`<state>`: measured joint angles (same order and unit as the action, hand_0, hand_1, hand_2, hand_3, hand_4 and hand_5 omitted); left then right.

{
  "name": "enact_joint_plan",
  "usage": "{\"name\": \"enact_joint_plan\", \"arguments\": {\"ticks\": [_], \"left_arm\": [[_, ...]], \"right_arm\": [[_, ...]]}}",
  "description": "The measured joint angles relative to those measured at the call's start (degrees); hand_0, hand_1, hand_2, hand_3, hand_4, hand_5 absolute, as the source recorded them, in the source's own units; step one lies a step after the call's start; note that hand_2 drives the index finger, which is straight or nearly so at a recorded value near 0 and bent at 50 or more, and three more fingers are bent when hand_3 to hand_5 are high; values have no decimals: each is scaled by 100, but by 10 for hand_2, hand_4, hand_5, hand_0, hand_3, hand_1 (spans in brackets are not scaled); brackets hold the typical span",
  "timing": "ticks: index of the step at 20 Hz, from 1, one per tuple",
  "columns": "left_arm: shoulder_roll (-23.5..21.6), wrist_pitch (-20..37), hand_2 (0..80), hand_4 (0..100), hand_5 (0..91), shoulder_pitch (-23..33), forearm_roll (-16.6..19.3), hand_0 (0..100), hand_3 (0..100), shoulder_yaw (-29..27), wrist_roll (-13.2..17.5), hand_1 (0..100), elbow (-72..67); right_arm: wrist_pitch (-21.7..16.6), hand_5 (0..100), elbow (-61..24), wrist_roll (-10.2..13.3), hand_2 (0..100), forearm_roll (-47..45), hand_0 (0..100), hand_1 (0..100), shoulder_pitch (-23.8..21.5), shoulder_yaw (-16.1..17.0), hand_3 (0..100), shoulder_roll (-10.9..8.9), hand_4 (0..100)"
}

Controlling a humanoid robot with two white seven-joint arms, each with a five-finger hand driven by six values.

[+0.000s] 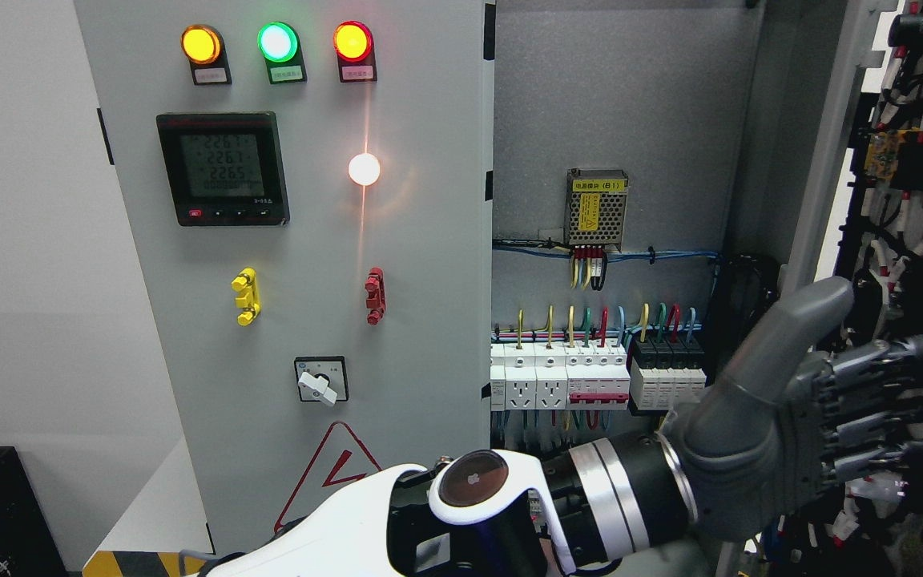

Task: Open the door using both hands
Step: 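Push the door with the left hand, swinging it wide open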

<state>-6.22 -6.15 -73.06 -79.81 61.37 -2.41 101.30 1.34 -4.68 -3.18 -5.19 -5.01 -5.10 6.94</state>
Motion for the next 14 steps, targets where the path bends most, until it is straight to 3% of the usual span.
{"name": "enact_joint_plan", "arguments": {"ticks": [14], "left_arm": [[798,-48,0,0,0,-129,211,0,0,85,-29,0,-551]], "right_arm": [[0,0,1,0,0,0,191,0,0,0,0,0,0]]}}
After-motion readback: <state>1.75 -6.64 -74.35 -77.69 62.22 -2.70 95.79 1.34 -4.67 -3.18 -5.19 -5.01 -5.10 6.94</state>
